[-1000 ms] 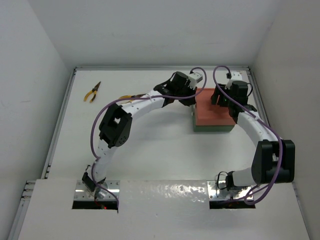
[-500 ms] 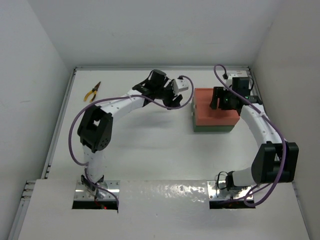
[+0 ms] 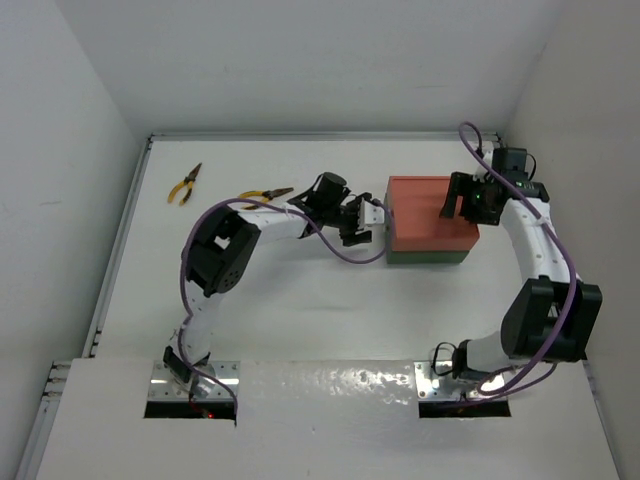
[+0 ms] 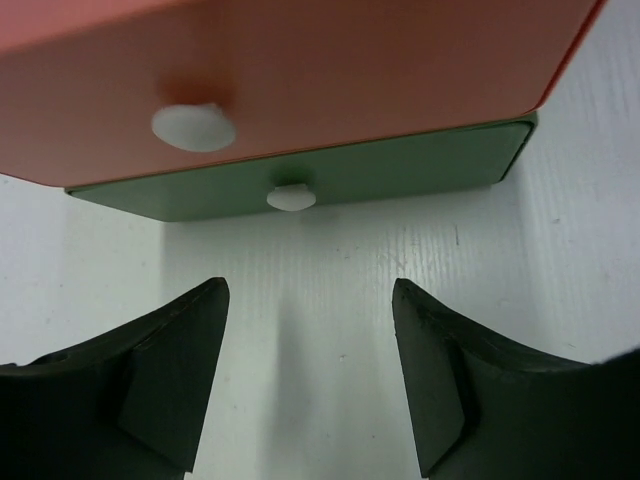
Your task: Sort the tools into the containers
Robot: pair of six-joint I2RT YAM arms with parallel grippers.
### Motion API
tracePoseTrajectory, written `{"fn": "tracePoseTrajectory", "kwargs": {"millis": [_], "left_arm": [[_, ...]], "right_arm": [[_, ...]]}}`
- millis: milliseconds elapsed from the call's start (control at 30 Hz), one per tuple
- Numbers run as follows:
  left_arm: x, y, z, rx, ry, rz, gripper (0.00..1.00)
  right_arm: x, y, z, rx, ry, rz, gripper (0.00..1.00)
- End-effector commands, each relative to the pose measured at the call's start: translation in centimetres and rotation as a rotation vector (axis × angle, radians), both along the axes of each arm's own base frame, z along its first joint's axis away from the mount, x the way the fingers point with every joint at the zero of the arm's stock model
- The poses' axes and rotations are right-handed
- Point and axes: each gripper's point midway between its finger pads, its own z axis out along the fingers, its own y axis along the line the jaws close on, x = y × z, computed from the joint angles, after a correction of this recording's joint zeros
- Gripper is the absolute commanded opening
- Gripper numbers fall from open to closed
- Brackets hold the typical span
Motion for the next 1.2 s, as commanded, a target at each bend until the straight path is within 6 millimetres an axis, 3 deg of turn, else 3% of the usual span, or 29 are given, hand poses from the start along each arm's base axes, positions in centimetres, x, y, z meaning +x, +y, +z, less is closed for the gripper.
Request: {"fn": "tracePoseTrajectory", "kwargs": {"millis": [0,100,233,500,633,767,1100,1167], "left_arm": [[1.7,-2.3,2.3,-0.103,-0.085,-0.041,0.63],[1.9,-3.1,1.1,-0.104,-0.025,-0.017,0.61],[2.3,-3.7,1.0,-0.148,-0.01,0.004,0.6],[2.1,-4.9,0.4,-0.19,0.019,-0.047,0.56],[2.6,-5.7,1.1,-0.22,0.022,-0.045,0.53],[2.4,-5.8,0.5,-0.214,0.035,-0.046,0.49],[2.6,-6.3,0.0,-0.195,0.064,-0.037,0.38],[2.4,-6.4,0.1,-0.199,0.068,-0.046,0.29]], "right_arm": [[1.0,-0.4,1.0,0.005,-0.011,-0.004,0.78],[1.9,-1.3,1.4,-0.005,-0.019,-0.026,0.81],[2.6,-1.6,1.2,-0.002,-0.019,-0.024,0.83],[2.6,-0.4,-0.9,0.043,-0.027,0.036,0.83],[2.8,-0.5,-0.5,0.036,-0.048,0.031,0.82],[3.2,-0.2,0.4,0.05,-0.08,0.042,0.81],[3.1,0.2,0.1,0.077,-0.082,0.044,0.8],[3.0,0.3,0.1,0.074,-0.08,0.047,0.8]]}}
